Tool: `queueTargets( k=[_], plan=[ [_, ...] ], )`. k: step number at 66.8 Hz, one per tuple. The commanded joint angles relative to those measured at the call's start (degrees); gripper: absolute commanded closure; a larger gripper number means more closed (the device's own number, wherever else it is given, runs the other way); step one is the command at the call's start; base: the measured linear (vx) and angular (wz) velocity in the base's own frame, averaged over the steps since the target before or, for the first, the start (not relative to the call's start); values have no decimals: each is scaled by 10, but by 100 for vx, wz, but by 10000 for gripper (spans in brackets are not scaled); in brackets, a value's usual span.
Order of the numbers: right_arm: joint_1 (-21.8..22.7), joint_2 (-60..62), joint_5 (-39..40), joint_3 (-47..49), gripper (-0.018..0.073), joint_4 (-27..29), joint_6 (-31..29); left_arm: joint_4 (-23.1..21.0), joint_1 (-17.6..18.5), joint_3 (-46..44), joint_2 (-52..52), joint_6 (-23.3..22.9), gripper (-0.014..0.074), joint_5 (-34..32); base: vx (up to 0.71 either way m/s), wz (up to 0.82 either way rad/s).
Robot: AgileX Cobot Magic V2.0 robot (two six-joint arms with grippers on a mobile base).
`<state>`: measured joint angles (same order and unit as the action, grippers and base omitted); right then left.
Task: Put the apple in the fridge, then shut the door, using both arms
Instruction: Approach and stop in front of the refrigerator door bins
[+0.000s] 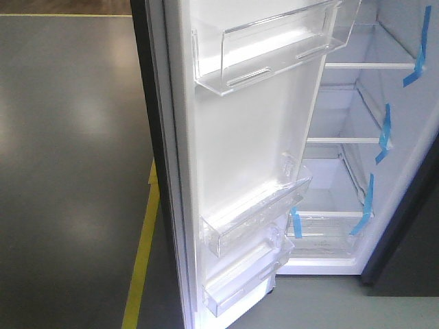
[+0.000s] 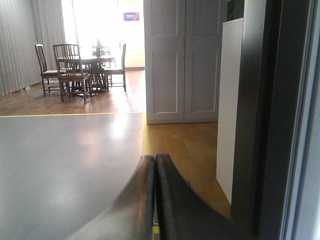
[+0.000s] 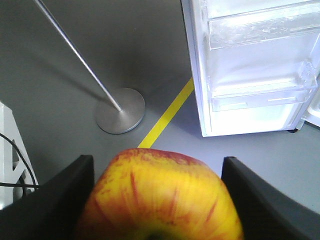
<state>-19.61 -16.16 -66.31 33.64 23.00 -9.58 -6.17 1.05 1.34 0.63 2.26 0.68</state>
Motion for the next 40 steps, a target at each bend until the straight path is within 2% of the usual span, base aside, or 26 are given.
queueTargets(
  k=[1, 40],
  plan=[
    [-1, -6, 37, 14, 438, 15, -4, -1, 0, -9, 8, -4, 603, -46, 5, 0],
    [-1, -6, 37, 14, 438, 15, -4, -1, 0, -9, 8, -4, 603, -46, 5, 0]
  ],
)
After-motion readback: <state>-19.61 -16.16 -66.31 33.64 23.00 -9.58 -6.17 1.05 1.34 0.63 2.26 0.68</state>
